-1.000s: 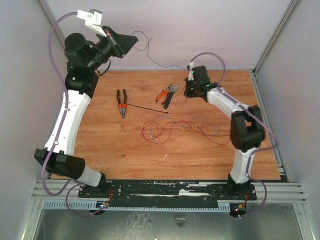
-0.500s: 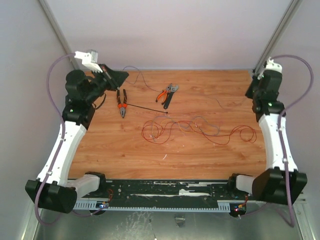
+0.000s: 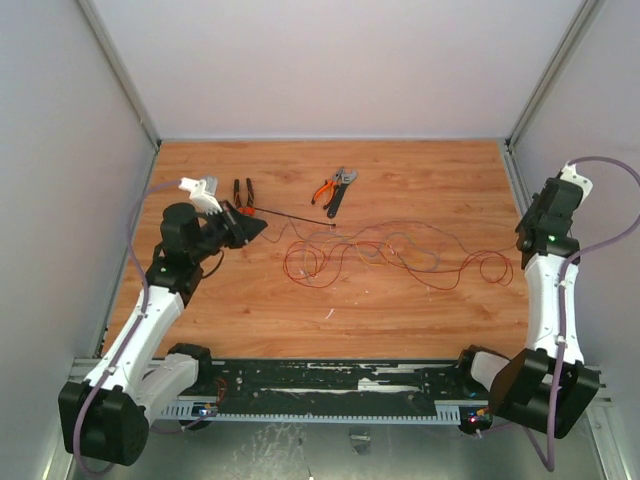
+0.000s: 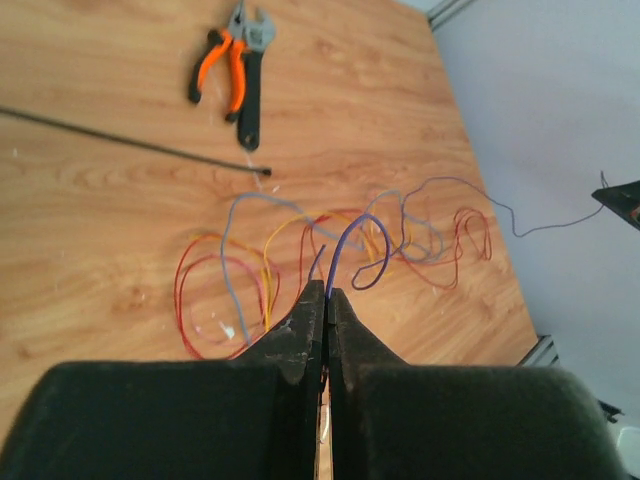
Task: Zip-tie the wires
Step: Straighten the cable at the center of the board.
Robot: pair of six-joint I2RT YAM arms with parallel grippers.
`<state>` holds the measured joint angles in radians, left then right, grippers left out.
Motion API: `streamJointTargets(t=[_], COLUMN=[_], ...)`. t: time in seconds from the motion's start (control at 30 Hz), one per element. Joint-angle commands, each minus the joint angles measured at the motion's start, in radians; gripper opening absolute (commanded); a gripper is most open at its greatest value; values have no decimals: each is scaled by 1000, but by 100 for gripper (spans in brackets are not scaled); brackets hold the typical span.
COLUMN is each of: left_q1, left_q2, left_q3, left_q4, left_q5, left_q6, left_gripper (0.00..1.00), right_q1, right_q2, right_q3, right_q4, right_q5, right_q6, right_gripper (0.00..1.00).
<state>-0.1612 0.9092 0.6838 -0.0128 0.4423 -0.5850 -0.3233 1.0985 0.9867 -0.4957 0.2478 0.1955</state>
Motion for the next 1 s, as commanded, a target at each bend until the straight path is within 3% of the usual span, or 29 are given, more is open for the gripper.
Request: streamJointTargets(t=[0.0,0.5,0.67,0.77,0.83,0.97], left_q1=[-5,-6,-6,-8,-11,-17], left_q2=[-18,45,53,52,55,60], left_q3=[-69,-236,-268,-294,-309,-339], left_q4=[64,167,170,170,170,168], left_q5=[-12,-117,-131,-138,-136,-134], left_q6=[-19,-59,-67,-71,-76,-82], left_gripper=[0,0,5,13,19,42], right_q1=[-54,-116,-118,-118,-117,-119], right_q2=[-7,89,99,101,103,103], right_q3=[-38,-148,-149,-173,-197,-207], right_q4=[52,201,206,214,224,225], right_q5=[67,-20,-33,-38,-44,-45], right_q6=[16,63,70,70,70,71], right_gripper=[0,0,0,1,7,24])
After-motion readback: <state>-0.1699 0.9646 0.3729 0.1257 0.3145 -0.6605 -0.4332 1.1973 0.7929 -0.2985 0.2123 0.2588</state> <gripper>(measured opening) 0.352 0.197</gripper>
